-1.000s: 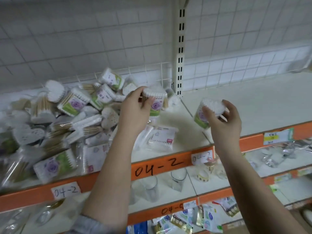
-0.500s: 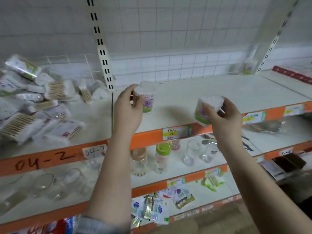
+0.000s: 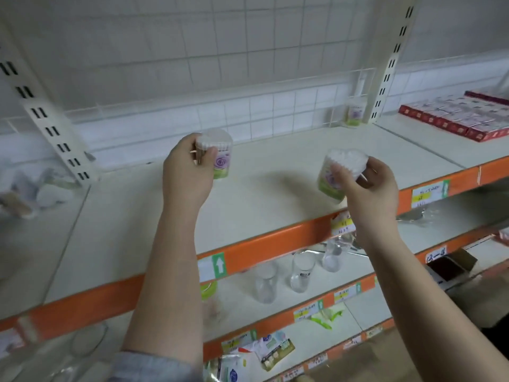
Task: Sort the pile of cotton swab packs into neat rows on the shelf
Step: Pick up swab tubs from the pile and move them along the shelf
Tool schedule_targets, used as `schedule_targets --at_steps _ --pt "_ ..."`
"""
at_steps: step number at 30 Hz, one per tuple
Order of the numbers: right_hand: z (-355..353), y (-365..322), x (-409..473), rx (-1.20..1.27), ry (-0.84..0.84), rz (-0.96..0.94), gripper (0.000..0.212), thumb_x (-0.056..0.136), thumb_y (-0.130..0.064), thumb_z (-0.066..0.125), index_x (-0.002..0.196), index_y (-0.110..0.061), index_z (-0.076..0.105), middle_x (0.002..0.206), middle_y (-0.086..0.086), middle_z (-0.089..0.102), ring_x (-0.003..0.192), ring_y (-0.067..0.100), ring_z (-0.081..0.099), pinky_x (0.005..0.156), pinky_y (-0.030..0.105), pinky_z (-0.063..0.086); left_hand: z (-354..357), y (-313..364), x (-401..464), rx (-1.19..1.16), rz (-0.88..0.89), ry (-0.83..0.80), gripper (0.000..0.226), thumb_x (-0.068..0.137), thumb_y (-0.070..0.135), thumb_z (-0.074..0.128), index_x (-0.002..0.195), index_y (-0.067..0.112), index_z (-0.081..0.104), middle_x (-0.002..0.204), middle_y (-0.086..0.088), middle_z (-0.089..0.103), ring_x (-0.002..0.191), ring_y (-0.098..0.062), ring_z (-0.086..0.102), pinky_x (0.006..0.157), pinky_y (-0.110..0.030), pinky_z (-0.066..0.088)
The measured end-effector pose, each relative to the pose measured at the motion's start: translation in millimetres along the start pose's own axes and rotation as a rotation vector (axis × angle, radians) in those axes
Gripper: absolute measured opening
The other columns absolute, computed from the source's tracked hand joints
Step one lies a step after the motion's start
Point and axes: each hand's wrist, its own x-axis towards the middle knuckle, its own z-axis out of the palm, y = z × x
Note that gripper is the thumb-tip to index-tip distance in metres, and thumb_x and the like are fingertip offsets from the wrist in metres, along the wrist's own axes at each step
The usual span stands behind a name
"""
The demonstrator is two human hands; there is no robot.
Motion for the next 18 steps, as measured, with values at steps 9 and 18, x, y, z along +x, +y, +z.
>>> schedule_targets --at_steps 9,18 --pt "7.5 16.6 116.5 0.006 -0.072 0.012 0.042 0.079 -0.015 0.074 0.115 -0.011 0.054 0.110 0.000 0.062 0.093 0.006 0.064 0.081 0.021 0.053 85.5 32.9 59.2 0.056 -0.010 -0.074 0.023 0.089 0.018 0.061 0.112 0.019 0.062 0.098 0.007 0.062 0.095 -0.016 0.062 0.083 -0.032 0.050" --pt "6.0 37.4 203.0 -0.014 -0.209 0.091 0.041 0.077 -0.021 0.077 0.110 -0.018 0.052 0.115 0.005 0.062 0.100 0.017 0.063 0.079 0.025 0.049 137.5 41.1 76.7 0.160 -0.067 -0.034 0.027 0.085 0.015 0.063 0.112 0.014 0.063 0.100 0.003 0.063 0.099 -0.021 0.062 0.085 -0.031 0.048"
